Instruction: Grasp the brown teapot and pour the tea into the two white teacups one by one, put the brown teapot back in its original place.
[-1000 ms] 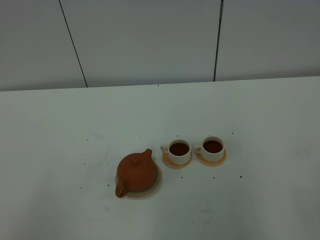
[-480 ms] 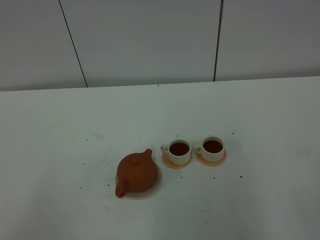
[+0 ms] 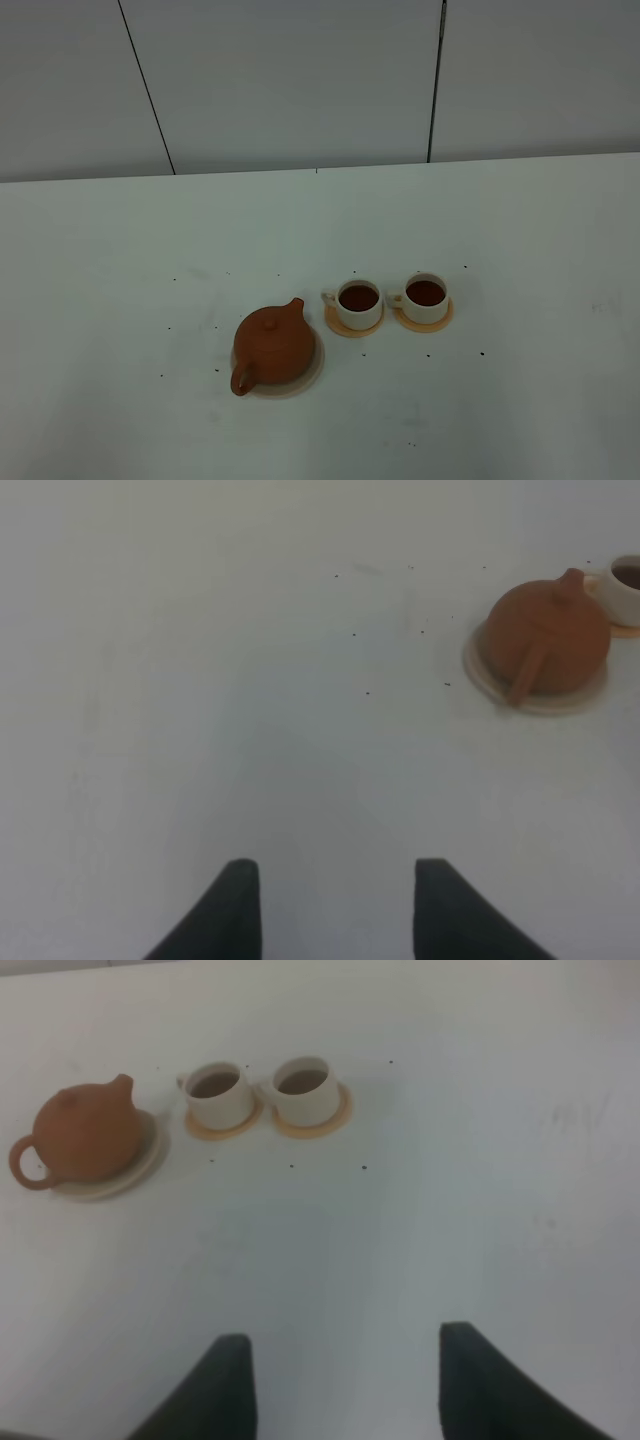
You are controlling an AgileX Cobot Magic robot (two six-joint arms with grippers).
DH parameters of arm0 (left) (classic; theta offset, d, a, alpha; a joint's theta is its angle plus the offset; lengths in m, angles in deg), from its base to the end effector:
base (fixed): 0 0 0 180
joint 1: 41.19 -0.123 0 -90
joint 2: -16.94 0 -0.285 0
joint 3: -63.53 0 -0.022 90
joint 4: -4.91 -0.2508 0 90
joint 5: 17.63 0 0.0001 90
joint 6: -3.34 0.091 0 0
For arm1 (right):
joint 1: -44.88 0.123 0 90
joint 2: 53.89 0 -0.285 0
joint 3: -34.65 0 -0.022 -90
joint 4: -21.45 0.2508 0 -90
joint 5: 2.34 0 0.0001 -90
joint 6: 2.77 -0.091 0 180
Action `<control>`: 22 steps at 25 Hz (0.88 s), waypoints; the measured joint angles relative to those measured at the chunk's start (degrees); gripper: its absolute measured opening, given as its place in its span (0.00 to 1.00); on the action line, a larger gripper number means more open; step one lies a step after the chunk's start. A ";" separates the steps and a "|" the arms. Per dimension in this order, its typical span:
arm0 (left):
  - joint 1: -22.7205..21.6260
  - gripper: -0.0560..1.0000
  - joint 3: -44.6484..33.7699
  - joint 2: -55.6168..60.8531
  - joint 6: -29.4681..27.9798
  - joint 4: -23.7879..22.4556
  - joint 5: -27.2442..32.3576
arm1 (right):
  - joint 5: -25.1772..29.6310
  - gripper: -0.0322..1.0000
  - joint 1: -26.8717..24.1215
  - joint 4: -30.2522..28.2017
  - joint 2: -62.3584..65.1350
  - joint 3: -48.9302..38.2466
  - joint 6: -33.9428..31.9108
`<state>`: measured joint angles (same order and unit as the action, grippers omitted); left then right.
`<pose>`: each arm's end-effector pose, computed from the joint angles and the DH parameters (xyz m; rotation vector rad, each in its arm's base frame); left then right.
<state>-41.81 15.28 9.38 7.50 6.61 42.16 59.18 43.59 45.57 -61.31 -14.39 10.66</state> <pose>-0.0054 -0.0024 0.2802 0.0635 2.0163 0.0177 -0.0085 0.0329 0.2798 -0.2338 1.9904 0.3406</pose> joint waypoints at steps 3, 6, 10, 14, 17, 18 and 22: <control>0.00 0.46 0.00 0.00 0.00 0.00 0.00 | 0.00 0.43 0.00 0.00 0.00 0.00 0.00; 0.00 0.46 0.00 0.00 0.00 0.00 0.00 | 0.00 0.43 0.00 0.00 0.00 0.00 0.00; 0.00 0.46 0.00 0.00 0.00 0.00 0.00 | 0.00 0.43 0.00 0.00 0.00 0.00 0.00; 0.00 0.46 0.00 0.00 0.00 0.00 0.00 | 0.00 0.43 0.00 0.00 0.00 0.00 0.00; 0.00 0.46 0.00 0.00 0.00 0.00 0.00 | 0.00 0.43 0.00 0.00 0.00 0.00 0.00; 0.00 0.46 0.00 0.00 0.00 0.00 0.00 | 0.00 0.43 0.00 0.00 0.00 0.00 0.00; 0.00 0.46 0.00 0.00 0.00 0.00 0.00 | 0.00 0.43 0.00 0.00 0.00 0.00 0.00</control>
<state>-41.81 15.28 9.38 7.50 6.61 42.16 59.18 43.59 45.57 -61.31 -14.39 10.66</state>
